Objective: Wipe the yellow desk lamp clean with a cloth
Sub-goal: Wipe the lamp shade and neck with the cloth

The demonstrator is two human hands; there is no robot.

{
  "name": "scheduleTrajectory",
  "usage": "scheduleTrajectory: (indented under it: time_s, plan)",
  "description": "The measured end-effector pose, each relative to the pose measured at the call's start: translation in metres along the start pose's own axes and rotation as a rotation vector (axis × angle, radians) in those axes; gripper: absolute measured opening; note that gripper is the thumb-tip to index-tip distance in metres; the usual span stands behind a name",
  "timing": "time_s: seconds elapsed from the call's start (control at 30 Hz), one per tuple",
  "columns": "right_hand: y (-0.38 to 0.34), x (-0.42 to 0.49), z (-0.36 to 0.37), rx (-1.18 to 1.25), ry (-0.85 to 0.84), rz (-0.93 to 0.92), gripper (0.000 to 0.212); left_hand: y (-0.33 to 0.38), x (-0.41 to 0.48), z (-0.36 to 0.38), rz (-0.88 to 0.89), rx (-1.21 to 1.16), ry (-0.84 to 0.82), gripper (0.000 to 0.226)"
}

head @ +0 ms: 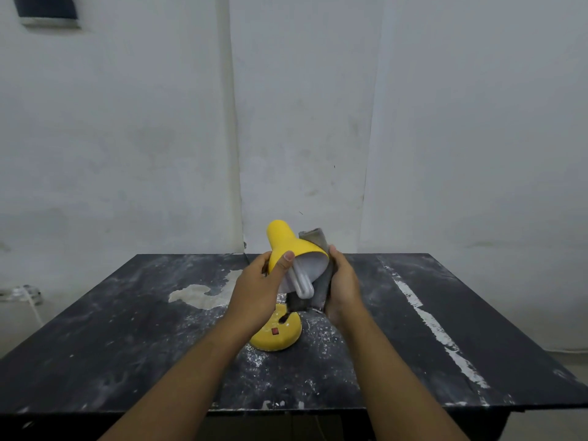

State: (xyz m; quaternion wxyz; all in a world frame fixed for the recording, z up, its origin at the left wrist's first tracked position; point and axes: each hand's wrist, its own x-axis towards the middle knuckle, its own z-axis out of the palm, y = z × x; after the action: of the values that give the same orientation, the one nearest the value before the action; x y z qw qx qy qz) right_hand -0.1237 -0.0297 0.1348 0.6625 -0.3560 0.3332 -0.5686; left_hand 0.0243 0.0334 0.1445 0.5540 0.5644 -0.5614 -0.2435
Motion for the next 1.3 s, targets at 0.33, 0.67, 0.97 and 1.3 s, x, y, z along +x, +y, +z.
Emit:
scheduleTrajectory:
  time_s: [0.33, 0.67, 0.97, 1.3]
  plan:
    - [0.048, -0.012, 0.004, 0.384, -0.179, 0.174, 0.069, 0.003, 0.006, -0.009, -0.046, -0.131, -0.011, 0.084]
    - [0.035, -0.013, 0.016, 0.151, -0.035, -0.18, 0.06, 0.003, 0.005, -0.011, -0.05, -0.099, -0.025, 0.068]
    - [0.004, -0.008, 0.013, -0.496, -0.196, -0.838, 0.045, 0.002, 0.002, -0.01, -0.012, -0.066, -0.059, 0.07]
    - [0.008, 0.009, -0.003, -0.013, -0.038, 0.18, 0.092, 0.007, 0.001, -0.01, -0.038, -0.076, -0.041, 0.059]
